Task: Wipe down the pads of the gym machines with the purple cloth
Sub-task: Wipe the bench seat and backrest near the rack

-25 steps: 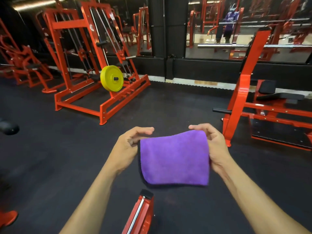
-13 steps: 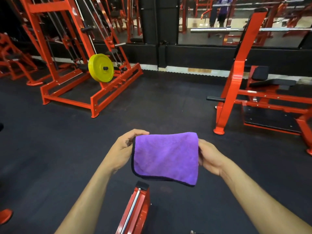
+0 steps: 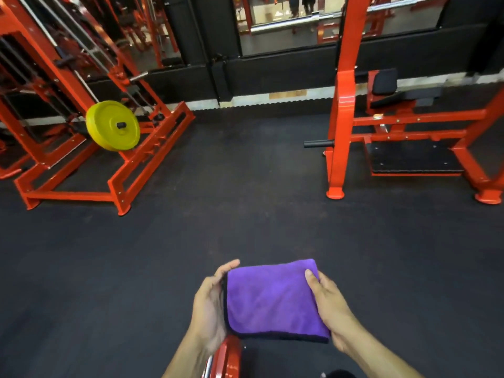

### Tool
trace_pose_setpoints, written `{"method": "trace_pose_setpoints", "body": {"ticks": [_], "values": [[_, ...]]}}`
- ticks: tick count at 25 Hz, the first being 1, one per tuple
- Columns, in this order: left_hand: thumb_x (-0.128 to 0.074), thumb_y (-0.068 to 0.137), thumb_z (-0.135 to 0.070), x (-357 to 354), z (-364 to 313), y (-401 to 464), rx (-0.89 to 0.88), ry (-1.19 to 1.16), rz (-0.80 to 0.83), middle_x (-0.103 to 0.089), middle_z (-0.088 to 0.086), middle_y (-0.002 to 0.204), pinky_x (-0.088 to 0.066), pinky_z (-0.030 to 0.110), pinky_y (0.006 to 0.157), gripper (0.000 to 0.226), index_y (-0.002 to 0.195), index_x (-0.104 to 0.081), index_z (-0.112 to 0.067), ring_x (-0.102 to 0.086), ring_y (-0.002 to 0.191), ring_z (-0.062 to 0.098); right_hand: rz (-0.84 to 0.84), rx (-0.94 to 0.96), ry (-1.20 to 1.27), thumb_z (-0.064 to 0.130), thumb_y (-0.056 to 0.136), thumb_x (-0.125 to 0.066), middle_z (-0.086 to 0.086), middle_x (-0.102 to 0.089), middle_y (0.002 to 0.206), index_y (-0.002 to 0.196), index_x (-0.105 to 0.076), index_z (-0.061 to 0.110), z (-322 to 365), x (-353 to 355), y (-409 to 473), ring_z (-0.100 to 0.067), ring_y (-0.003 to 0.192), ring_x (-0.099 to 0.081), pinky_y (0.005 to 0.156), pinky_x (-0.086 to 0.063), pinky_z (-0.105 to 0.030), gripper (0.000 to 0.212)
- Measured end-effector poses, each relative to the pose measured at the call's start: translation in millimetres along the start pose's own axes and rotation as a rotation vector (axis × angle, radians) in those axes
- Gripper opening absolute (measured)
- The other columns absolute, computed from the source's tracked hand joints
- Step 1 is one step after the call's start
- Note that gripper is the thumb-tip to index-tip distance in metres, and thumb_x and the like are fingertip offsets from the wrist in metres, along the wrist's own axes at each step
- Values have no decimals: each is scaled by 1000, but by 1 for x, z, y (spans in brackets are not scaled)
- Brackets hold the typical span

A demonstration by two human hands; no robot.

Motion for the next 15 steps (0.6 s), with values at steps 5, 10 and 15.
{"method": "trace_pose_setpoints", "body": {"ticks": [5, 10, 15], "values": [[-57, 106, -25, -39, 32, 73, -108, 505, -153, -68, -21, 123, -47, 32, 108, 21, 120, -66, -38, -62, 118, 2, -196, 55, -122, 48, 106, -39, 18, -66, 124, 127, -65, 30, 12, 44, 58, -2, 118, -59, 108, -43, -29, 38], [-37, 111, -33, -87, 25, 130, -257, 608, -287, -63, -30, 104, -42, 20, 80, 21, 111, -58, -34, -58, 98, -8, -273, 71, -161, 45, 107, -37, 15, -69, 110, 106, -67, 26, 39, 70, 118, 1, 104, -61, 94, -46, -27, 35], [-46, 107, -42, -77, 19, 249, -198, 646, -202, -64, -30, 110, -45, 23, 90, 13, 117, -55, -42, -59, 105, -8, -361, 94, -222, 47, 106, -39, 6, -70, 98, 96, -66, 21, 73, 77, 204, -11, 96, -64, 90, -51, -33, 38]]}}
Point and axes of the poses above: each hand's wrist, its own y-axis towards the middle knuckle, its own x-axis out of the back of the hand, z = x × y, the point moved 4 cm from there along y, towards the middle knuckle
